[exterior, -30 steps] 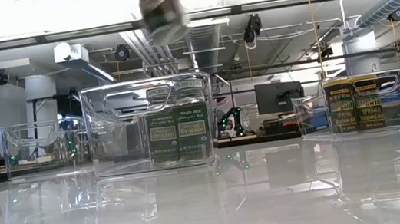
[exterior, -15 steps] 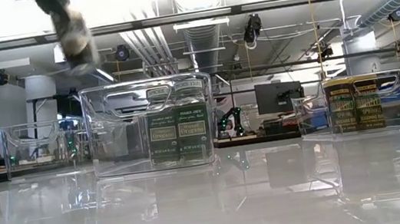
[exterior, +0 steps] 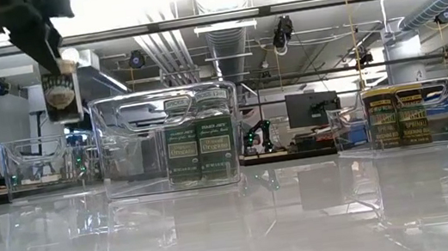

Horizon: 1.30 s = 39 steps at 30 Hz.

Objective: Sort spices by type
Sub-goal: Put the top golden seasoning bottle into the top left transparent bin

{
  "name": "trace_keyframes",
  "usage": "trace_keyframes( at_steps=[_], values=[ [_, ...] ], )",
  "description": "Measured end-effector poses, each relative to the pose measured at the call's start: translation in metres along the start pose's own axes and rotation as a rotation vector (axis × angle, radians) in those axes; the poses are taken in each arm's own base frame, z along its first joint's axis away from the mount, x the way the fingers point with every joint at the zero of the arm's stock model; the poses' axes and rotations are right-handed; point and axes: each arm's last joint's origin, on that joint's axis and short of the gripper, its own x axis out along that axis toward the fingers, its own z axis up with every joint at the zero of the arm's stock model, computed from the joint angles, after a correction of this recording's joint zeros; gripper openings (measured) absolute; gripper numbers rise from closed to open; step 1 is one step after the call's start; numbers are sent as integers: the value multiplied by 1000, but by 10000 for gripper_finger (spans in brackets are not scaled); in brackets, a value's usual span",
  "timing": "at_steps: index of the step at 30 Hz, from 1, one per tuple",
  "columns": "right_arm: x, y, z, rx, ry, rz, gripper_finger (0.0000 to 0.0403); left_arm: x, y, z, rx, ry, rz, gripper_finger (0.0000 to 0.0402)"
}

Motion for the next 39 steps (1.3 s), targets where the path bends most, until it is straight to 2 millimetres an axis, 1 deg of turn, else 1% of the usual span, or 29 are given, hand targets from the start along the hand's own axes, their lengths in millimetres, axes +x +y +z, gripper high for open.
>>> trace_keyframes(
  at_steps=[7,10,13,17,21,26,32,35,39],
  values=[
    [0,1,0,-23,-1,7,352,24,29,2,-53,114,8,262],
    [0,1,0,-51,-1,6,352,36,36,4,-63,145,0,262],
    [0,1,0,-72,-1,6,352,48,37,5,-35,151,-24,262],
    [0,1,0,-71,2,9,352,66,38,2,-40,200,-34,262],
    [2,3,-5,-72,47,35,352,79,43,-2,-38,204,-26,262],
    [10,6,-18,-96,91,31,352,89,47,-9,-36,176,-76,261],
    [18,7,-32,-93,115,1,352,97,46,-18,-30,186,-108,261],
    [21,8,-36,-82,121,-7,352,104,45,-21,-21,191,-115,261],
    [21,8,-37,-76,119,-7,352,109,46,-19,-20,148,-85,261]
  ],
)
